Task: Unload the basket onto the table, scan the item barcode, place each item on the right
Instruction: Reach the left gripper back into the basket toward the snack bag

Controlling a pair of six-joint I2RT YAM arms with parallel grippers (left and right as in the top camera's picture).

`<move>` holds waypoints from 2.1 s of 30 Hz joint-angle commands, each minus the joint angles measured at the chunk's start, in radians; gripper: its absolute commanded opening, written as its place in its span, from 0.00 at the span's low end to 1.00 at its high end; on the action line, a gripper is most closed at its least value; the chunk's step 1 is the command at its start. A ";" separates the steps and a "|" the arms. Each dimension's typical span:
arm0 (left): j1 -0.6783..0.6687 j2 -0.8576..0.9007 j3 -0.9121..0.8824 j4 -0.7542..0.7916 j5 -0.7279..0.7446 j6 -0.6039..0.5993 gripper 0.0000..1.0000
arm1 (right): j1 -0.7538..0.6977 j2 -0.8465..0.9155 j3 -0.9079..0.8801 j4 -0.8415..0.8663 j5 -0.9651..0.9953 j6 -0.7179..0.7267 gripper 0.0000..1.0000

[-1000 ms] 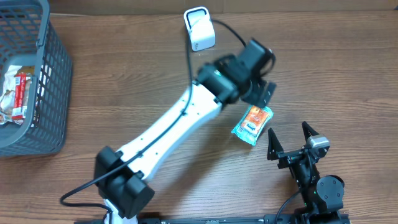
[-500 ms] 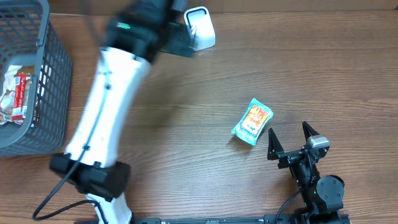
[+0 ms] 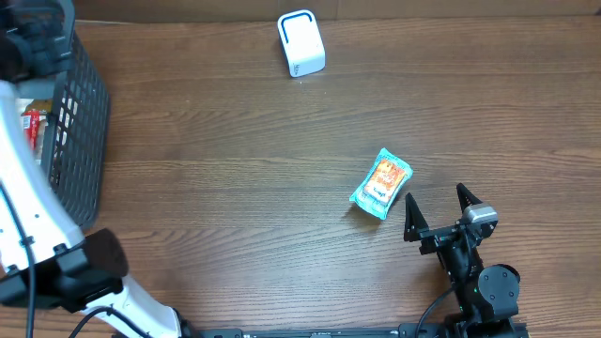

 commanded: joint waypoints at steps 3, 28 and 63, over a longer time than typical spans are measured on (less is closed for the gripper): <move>0.140 -0.015 0.013 0.007 0.037 0.067 1.00 | -0.003 -0.003 -0.011 0.007 0.006 -0.003 1.00; 0.234 0.343 0.012 -0.092 0.035 0.087 1.00 | -0.003 -0.003 -0.011 0.007 0.006 -0.003 1.00; 0.260 0.693 0.012 0.002 0.019 0.198 0.71 | -0.003 -0.003 -0.011 0.007 0.006 -0.003 1.00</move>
